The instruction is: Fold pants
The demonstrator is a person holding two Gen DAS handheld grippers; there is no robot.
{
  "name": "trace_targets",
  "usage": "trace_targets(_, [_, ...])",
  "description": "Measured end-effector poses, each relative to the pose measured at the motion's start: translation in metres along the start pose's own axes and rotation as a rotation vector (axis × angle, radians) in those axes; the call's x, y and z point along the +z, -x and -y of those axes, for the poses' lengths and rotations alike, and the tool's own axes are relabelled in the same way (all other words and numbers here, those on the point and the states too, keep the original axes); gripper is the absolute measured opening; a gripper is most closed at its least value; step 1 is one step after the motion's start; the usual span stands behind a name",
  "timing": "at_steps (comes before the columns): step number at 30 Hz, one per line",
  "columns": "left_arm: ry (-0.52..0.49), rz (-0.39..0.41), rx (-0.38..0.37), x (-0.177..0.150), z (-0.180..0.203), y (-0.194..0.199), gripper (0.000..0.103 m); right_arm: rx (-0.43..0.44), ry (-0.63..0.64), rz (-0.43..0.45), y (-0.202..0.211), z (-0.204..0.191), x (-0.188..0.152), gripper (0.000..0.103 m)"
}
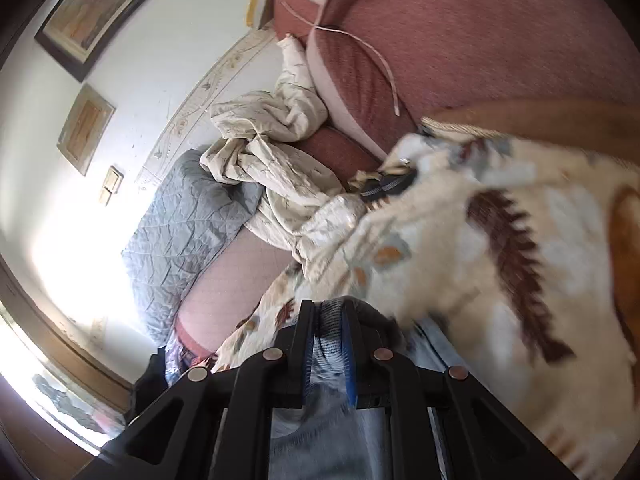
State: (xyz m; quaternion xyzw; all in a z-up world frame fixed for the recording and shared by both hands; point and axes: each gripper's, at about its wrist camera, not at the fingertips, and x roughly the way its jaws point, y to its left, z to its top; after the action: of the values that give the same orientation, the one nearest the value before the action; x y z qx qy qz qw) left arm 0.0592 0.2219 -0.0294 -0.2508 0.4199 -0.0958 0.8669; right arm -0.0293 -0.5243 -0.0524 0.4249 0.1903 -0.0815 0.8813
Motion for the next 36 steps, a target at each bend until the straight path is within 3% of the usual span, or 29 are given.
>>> trace_targets(3, [0.021, -0.045, 0.018, -0.024, -0.016, -0.006, 0.016, -0.021, -0.013, -0.005, 0.027, 0.014, -0.013, 0.0])
trace_targets(9, [0.068, -0.082, 0.02, -0.056, -0.03, -0.012, 0.016, -0.082, 0.037, -0.059, 0.046, 0.025, -0.016, 0.004])
trace_targets(12, [0.072, -0.075, 0.02, -0.056, -0.03, -0.009, 0.016, -0.145, 0.039, -0.169, 0.028, 0.025, -0.017, 0.006])
trace_targets(14, [0.068, -0.065, 0.02, -0.055, -0.026, -0.006, 0.016, -0.204, 0.038, -0.199, 0.018, 0.027, -0.021, 0.023])
trace_targets(15, [0.063, -0.062, 0.022, -0.054, -0.024, -0.004, 0.016, -0.228, 0.032, -0.207, 0.016, 0.029, -0.024, 0.049])
trace_targets(16, [0.057, -0.06, 0.025, -0.054, -0.023, -0.004, 0.016, -0.228, 0.018, -0.212, 0.016, 0.033, -0.027, 0.069])
trace_targets(17, [0.05, -0.059, 0.027, -0.054, -0.022, -0.002, 0.016, -0.213, -0.01, -0.216, 0.017, 0.037, -0.03, 0.071])
trace_targets(23, [0.058, -0.061, 0.02, -0.052, -0.022, -0.001, 0.016, -0.18, -0.018, -0.252, 0.018, 0.039, -0.035, 0.068])
trace_targets(26, [0.061, -0.059, 0.018, -0.054, -0.02, 0.001, 0.016, -0.229, 0.012, -0.295, 0.004, 0.034, -0.039, 0.064])
trace_targets(29, [0.065, -0.058, 0.013, -0.055, -0.02, 0.003, 0.016, -0.274, 0.034, -0.347, -0.014, 0.034, -0.046, 0.045])
trace_targets(31, [0.074, -0.059, 0.007, -0.055, -0.021, 0.004, 0.016, -0.327, 0.068, -0.344, -0.018, 0.033, -0.05, 0.022])
trace_targets(36, [0.061, -0.059, -0.006, -0.058, -0.015, 0.009, 0.016, -0.33, 0.102, -0.259, 0.004, 0.026, -0.045, 0.017])
